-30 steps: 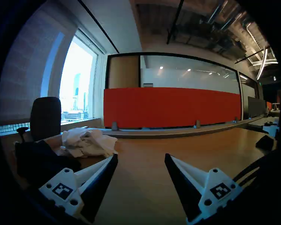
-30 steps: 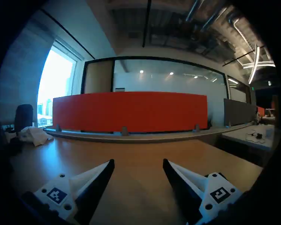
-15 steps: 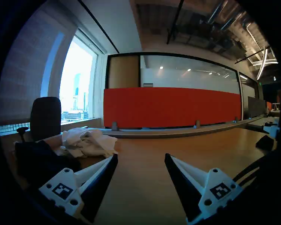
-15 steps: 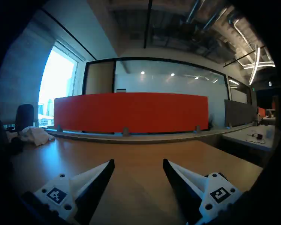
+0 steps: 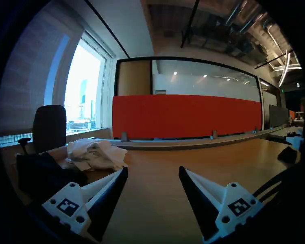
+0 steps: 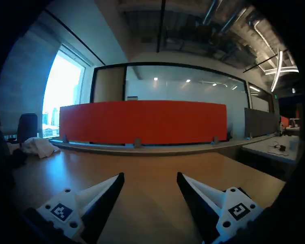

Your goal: Fold towel

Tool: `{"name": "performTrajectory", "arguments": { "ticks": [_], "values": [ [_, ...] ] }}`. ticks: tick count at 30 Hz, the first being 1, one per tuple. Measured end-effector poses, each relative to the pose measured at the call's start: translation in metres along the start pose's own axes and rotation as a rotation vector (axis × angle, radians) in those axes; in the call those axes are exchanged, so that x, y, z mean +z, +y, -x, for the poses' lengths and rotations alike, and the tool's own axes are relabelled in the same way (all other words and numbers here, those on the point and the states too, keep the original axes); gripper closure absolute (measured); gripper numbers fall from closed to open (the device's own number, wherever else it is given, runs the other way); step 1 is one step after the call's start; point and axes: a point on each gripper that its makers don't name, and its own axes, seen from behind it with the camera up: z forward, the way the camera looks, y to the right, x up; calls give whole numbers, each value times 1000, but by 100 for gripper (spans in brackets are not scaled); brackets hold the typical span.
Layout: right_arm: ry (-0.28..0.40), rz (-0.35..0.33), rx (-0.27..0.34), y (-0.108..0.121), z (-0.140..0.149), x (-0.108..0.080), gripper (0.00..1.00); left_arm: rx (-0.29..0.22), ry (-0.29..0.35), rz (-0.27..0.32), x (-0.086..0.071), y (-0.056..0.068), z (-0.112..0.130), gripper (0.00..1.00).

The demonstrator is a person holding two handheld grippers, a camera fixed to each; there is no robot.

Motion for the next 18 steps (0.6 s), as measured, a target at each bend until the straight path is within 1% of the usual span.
{"name": "performTrajectory", "arguments": {
  "ticks": [18],
  "values": [
    [0,3,0,1,-1,0,0,2,-1,0,0,0,-2,7]
  ]
}}
